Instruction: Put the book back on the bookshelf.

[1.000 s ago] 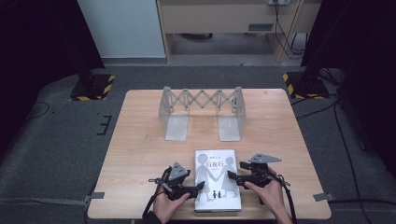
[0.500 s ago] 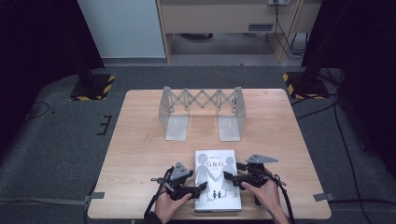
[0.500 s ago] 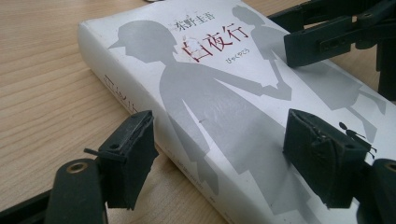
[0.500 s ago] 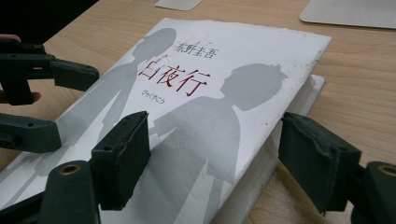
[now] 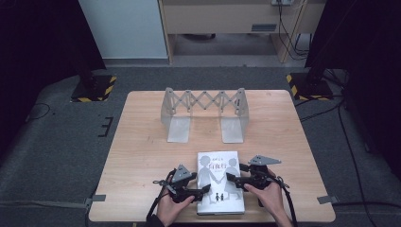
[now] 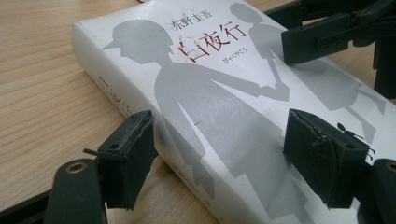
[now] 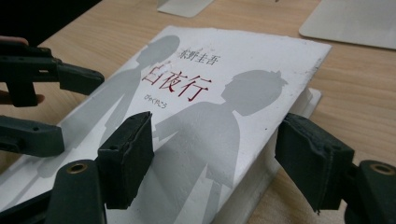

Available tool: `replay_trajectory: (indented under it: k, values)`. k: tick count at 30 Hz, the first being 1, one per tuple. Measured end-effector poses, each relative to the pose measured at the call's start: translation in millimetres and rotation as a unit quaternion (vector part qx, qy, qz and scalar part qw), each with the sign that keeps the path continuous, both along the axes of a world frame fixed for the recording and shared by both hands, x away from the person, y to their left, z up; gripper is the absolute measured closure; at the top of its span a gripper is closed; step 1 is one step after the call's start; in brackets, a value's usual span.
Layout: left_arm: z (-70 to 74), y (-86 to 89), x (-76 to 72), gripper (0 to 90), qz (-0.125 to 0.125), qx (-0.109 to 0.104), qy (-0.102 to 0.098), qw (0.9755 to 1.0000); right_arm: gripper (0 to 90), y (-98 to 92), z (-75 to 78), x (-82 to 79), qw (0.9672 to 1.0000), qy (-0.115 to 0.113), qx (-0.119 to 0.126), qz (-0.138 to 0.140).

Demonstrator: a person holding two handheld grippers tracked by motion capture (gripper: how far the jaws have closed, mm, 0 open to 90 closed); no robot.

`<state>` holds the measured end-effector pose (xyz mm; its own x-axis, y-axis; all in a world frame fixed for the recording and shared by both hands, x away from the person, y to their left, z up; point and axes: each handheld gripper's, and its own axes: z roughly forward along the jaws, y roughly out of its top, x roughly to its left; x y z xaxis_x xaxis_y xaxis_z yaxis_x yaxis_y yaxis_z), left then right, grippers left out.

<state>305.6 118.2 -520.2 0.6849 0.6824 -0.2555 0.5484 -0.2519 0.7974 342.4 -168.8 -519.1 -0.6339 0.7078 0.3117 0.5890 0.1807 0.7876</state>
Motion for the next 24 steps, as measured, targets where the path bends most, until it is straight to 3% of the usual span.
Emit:
replay_trajectory:
  k: [16,19,24]
  values:
    - [1.3,4.0,0.5,20.6,0.005,-0.015,0.002,0.9999,28.7,2.6,14.9,-1.0,0.9985,-0.035,0.041,-0.002]
    - [1.1,4.8,0.5,20.1,0.006,-0.019,0.003,0.9998,29.1,4.2,16.1,-1.8,0.998,-0.032,0.054,-0.001]
    - [0.8,5.0,0.4,20.0,0.007,-0.02,0.002,0.9998,29.5,4.5,16.0,-2.2,0.9981,-0.029,0.054,-0.002]
